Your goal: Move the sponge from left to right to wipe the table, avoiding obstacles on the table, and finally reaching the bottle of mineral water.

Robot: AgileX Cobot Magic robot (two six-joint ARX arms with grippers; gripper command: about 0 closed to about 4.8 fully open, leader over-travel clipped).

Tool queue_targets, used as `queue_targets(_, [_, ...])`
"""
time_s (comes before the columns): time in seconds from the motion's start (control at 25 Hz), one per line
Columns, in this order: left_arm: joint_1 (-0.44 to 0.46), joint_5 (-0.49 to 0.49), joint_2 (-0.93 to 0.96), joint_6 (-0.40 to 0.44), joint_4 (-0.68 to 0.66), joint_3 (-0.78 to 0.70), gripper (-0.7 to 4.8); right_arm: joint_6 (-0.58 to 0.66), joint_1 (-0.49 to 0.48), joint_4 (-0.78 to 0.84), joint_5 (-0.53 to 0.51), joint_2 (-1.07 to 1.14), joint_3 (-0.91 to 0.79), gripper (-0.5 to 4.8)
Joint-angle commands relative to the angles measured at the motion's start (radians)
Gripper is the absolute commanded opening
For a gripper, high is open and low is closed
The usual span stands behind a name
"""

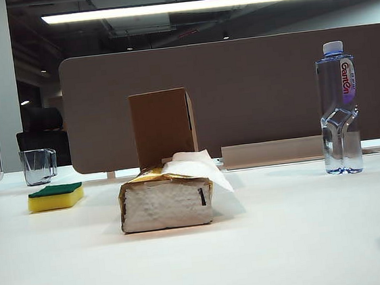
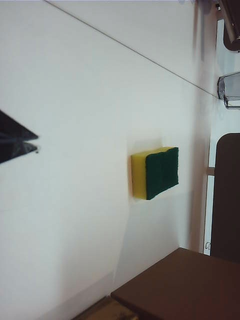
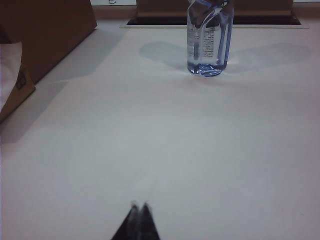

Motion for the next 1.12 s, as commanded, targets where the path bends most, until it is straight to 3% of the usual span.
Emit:
queue_targets(0.04, [0.001,0.003,0.001,-0.003,0.004,-0.004,-0.05,0.002,0.0,0.014,-0.006,0.0,-0.001,-0.05])
queue_targets(0.64, [0.001,0.003,0.001,-0.003,0.004,-0.004,-0.05,0.002,0.0,0.014,-0.01,0.0,-0.001,-0.05])
queue_targets(0.92, [0.001,0.018,0.001,-0.028,0.004,0.003,-0.05,0.002,0.0,0.067,-0.077,0.0,-0.001,-0.05])
queue_targets(1.0, [0.001,0.052,0.001,-0.06,0.003,0.02,0.08,0.031,0.0,0.069,-0.087,0.0,-0.001,-0.05])
queue_targets(1.04, [0.0,0.077,0.001,-0.06,0.001,0.037,0.59,0.064,0.0,0.069,-0.101,0.0,0.0,-0.05])
queue_targets(1.12, [0.0,0.078,0.001,-0.059,-0.002,0.057,0.98,0.084,0.0,0.07,-0.105,0.0,0.0,-0.05])
